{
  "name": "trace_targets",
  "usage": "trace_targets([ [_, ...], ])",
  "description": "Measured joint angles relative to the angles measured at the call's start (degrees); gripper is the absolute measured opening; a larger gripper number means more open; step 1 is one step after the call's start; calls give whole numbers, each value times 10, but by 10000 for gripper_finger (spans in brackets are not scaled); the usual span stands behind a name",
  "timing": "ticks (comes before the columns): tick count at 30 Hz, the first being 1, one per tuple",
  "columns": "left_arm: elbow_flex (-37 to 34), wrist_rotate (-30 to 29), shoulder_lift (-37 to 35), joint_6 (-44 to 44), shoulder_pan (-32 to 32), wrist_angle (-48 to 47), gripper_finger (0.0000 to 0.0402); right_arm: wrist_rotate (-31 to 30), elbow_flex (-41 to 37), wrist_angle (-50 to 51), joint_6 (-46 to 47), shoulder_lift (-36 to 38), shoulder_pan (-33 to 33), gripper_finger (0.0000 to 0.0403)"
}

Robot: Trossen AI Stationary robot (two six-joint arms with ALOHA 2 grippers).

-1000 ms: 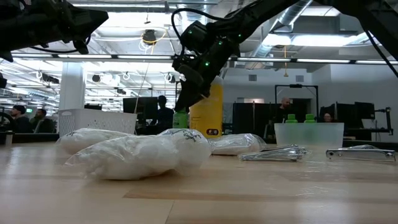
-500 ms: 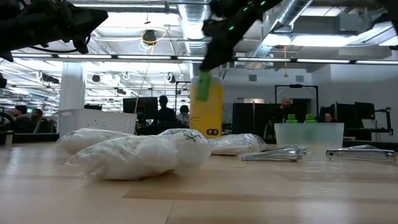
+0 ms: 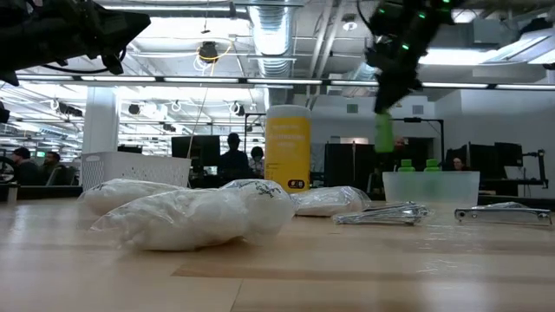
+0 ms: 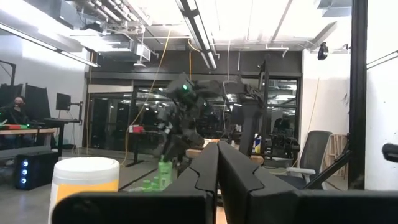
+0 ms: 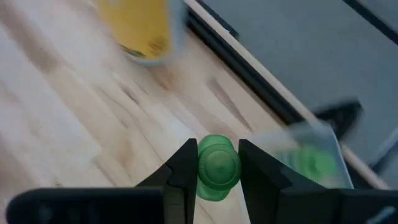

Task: Pick & Place Travel size toiletries
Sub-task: Put the green shampoo into the transparent bin

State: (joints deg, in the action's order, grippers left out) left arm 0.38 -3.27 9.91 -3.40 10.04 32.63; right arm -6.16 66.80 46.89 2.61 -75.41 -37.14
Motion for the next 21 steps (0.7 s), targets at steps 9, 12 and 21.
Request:
trace_targets([
  [9,0,-2,0,1,0,0,1,-44,-91,-24,51,95,-40,82],
  [12,0,-2,0,1,0,2,1,-67,-91,-25,86,112,-55,82],
  [21,0,-2,0,1,0,5,1,-149,-91,45,257,98,-64,83],
])
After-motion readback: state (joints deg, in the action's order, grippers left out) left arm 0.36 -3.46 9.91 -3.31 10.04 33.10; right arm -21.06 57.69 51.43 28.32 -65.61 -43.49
